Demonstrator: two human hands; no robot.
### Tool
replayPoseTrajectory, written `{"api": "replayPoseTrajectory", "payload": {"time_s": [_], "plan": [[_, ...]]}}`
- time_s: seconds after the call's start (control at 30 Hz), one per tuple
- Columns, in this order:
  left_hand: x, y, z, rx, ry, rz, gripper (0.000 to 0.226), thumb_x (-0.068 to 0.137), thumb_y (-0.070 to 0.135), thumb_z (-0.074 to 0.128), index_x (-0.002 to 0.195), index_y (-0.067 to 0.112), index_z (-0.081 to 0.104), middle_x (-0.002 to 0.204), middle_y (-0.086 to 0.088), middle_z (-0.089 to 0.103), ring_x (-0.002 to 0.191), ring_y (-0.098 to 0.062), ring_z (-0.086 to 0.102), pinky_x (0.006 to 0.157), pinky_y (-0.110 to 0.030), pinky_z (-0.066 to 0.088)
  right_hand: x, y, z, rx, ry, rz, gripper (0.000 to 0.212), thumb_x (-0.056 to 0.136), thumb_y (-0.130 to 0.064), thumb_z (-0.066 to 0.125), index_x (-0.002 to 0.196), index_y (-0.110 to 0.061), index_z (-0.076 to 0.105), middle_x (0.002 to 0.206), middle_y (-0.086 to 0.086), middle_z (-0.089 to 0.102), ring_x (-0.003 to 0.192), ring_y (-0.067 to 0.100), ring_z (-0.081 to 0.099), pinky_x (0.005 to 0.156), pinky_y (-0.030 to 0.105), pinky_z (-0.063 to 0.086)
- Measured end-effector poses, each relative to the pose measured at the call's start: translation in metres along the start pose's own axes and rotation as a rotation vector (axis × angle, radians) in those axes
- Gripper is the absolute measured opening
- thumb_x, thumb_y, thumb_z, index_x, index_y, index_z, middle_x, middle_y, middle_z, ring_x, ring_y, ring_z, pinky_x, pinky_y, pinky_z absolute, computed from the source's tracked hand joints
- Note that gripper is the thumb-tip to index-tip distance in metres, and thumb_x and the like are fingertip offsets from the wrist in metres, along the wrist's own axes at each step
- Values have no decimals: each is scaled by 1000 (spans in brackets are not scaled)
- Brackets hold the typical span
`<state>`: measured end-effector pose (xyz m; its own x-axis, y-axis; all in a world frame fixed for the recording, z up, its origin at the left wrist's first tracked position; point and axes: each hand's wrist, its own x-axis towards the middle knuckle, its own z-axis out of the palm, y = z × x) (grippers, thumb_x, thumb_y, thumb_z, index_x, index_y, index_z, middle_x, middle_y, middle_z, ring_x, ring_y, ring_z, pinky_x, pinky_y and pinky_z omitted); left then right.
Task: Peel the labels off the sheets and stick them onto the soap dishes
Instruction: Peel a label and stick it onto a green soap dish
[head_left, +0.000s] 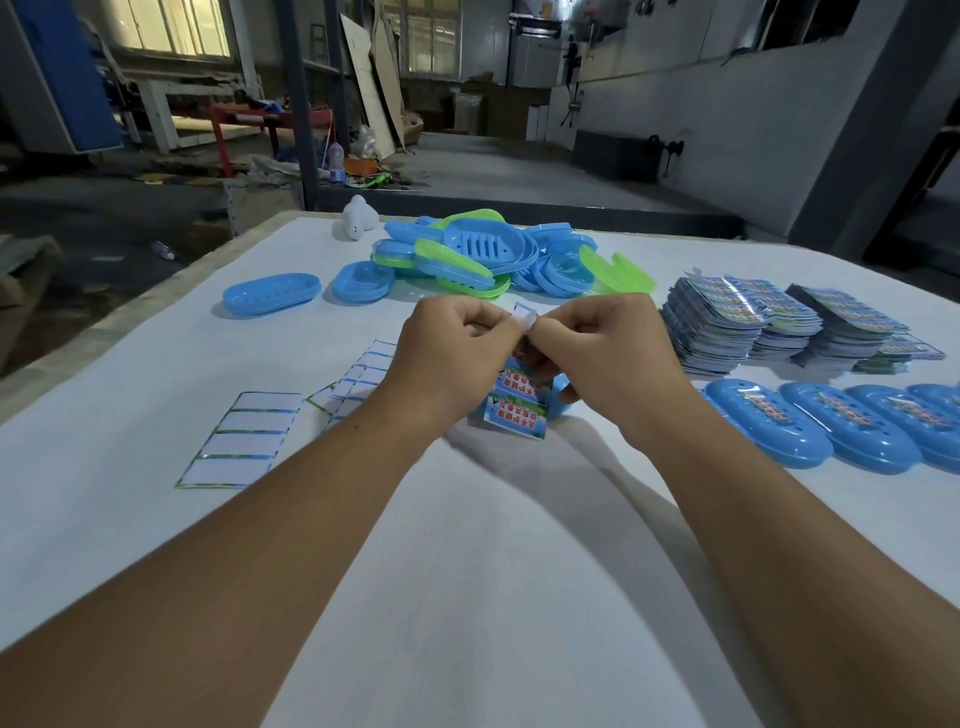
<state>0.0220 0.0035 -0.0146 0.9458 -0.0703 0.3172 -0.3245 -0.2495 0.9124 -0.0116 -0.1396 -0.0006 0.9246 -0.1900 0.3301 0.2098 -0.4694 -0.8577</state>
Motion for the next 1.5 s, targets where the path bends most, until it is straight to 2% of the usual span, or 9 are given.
{"api": "replayPoseTrajectory", "payload": {"time_s": [0.3, 0.5, 0.73, 0.9, 1.07, 1.2, 1.27, 1.43, 1.5], "plan": [[1, -3, 0, 32, 3, 38, 14, 91, 28, 71, 77, 27, 70, 78, 5, 76, 69, -9, 74, 70, -36, 63, -1, -4, -1, 46, -5, 44, 24, 91, -24, 70, 71, -15, 78, 67, 1, 76, 65, 17, 75, 46, 27, 54], [5, -4, -2, 31, 65, 1, 12, 90, 30, 71, 79, 26, 71, 76, 9, 74, 68, -2, 71, 54, -15, 53, 0, -2, -5, 77, 22, 58, 27, 92, -21, 68, 67, -16, 76, 68, 1, 76, 60, 12, 71, 44, 23, 51], [11, -6, -13, 9, 123, -156, 19, 88, 27, 67, 72, 19, 73, 65, 11, 73, 58, -6, 71, 53, -25, 54, 2, 0, -10, 143, 54, 139, 21, 90, -20, 70, 71, -11, 74, 63, -1, 72, 52, 6, 63, 41, 21, 46], [11, -4, -19, 12, 153, -229, 22, 90, 28, 64, 73, 17, 72, 61, 8, 72, 53, -8, 70, 36, -15, 41, 4, 0, -16, 238, 87, 196, 18, 84, -21, 73, 67, -16, 72, 61, -1, 69, 50, 9, 59, 40, 18, 42], [10, -5, -20, 47, 140, -251, 21, 88, 29, 64, 72, 18, 72, 68, 6, 74, 57, -11, 72, 38, -18, 44, 6, 3, -17, 267, 98, 238, 17, 80, -23, 73, 65, -17, 72, 60, -3, 67, 49, 11, 55, 39, 17, 39], [12, -6, -24, 50, 161, -261, 20, 89, 27, 64, 77, 14, 73, 77, -2, 76, 69, -20, 74, 63, -35, 63, 8, 4, -19, 302, 128, 265, 12, 79, -23, 70, 68, -17, 70, 59, -3, 64, 48, 11, 52, 39, 17, 36], [12, -4, -26, 27, 164, -276, 18, 89, 28, 66, 76, 18, 73, 75, 4, 75, 65, -14, 73, 57, -28, 60, 9, 4, -21, 300, 138, 277, 12, 79, -24, 70, 70, -16, 69, 59, -3, 65, 48, 11, 52, 39, 17, 36], [7, 7, -25, 94, -70, -322, 18, 83, 34, 76, 78, 17, 76, 59, 9, 70, 41, -3, 53, 42, -19, 35, 9, 5, -20, 309, 148, 271, 12, 80, -27, 74, 73, -17, 71, 61, -5, 66, 48, 9, 54, 39, 16, 37], [4, 9, -23, 171, -210, -355, 19, 78, 39, 81, 77, 20, 79, 66, 1, 74, 51, -8, 54, 44, -18, 34, 9, 6, -20, 309, 157, 274, 13, 80, -28, 74, 77, -16, 73, 62, -6, 67, 48, 9, 55, 39, 17, 38]]}}
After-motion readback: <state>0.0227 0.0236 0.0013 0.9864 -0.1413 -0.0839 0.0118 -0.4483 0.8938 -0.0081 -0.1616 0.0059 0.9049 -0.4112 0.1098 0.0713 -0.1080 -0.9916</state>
